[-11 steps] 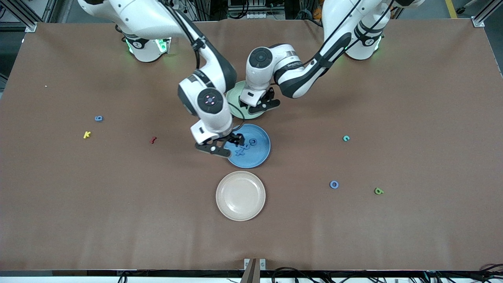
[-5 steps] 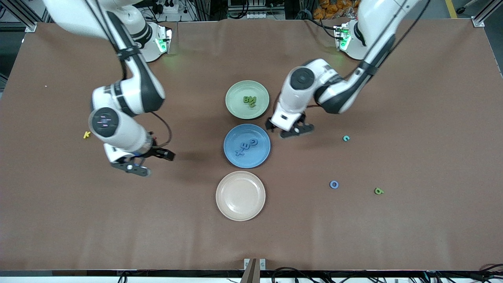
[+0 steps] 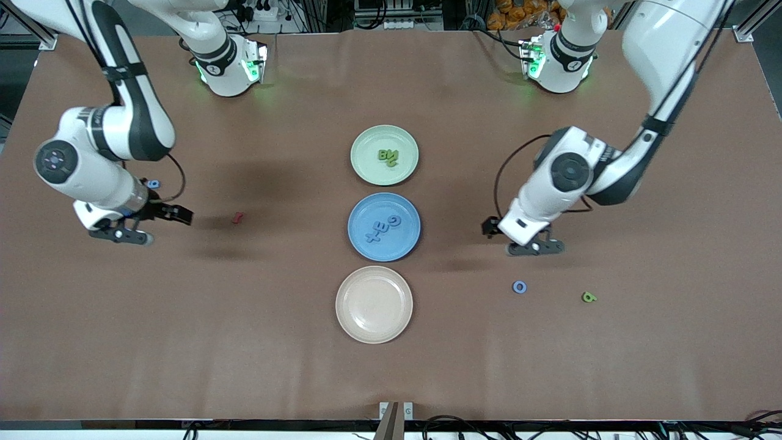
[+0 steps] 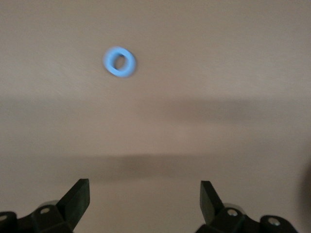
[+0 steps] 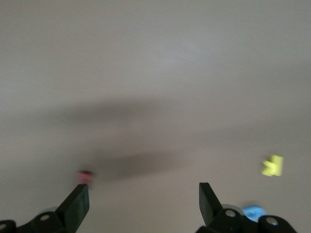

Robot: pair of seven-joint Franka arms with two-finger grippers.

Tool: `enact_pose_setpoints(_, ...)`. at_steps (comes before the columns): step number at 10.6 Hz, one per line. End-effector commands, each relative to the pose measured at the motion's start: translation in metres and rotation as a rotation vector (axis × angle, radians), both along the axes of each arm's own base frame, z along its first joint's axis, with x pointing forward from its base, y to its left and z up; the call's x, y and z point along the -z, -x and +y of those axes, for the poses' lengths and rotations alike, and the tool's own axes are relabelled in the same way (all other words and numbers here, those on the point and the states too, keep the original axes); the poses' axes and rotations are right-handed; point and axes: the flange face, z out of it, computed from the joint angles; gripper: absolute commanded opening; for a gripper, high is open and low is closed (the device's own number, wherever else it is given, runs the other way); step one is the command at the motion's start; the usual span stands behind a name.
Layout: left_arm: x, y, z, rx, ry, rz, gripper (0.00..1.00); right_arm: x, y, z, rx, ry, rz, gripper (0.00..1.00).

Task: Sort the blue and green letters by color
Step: 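Grasp the green q with the left gripper and blue 6 with the right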

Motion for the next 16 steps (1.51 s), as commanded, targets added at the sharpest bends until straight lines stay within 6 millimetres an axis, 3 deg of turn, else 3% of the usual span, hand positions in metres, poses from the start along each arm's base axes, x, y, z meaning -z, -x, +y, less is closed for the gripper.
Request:
enact_pose_setpoints(1,0.007,-0.034,0.073,0.211,-0.032,-0.047,1.00,0.012,0.072,-0.078,-0.066,0.059,-0.012,1.00)
enact_pose_setpoints(4,0.034,-0.056,0.119,0.297,-0.125,-0.095,1.00,0.057,0.133,-0.150,-0.100,0.049,-0.070,1.00)
enact_pose_setpoints(5,0.046,-0.063,0.124,0.354,-0.148,-0.117,1.00,0.069,0.149,-0.159,-0.108,0.046,-0.081,1.00)
enact_pose_setpoints(7,0.059,-0.077,0.139,0.440,-0.168,-0.136,1.00,0.079,0.158,-0.158,-0.102,0.037,-0.077,1.00)
enact_pose_setpoints(12,0.070,-0.106,0.190,0.571,-0.146,-0.144,1.00,0.138,0.166,-0.158,-0.088,0.005,-0.102,1.00)
enact_pose_setpoints(15,0.067,-0.113,0.196,0.532,-0.019,-0.135,0.99,0.146,0.171,-0.160,-0.079,-0.004,-0.091,1.00)
enact_pose_setpoints(16,0.067,-0.114,0.199,0.518,0.003,-0.130,0.98,0.147,0.172,-0.160,-0.080,-0.004,-0.089,0.94)
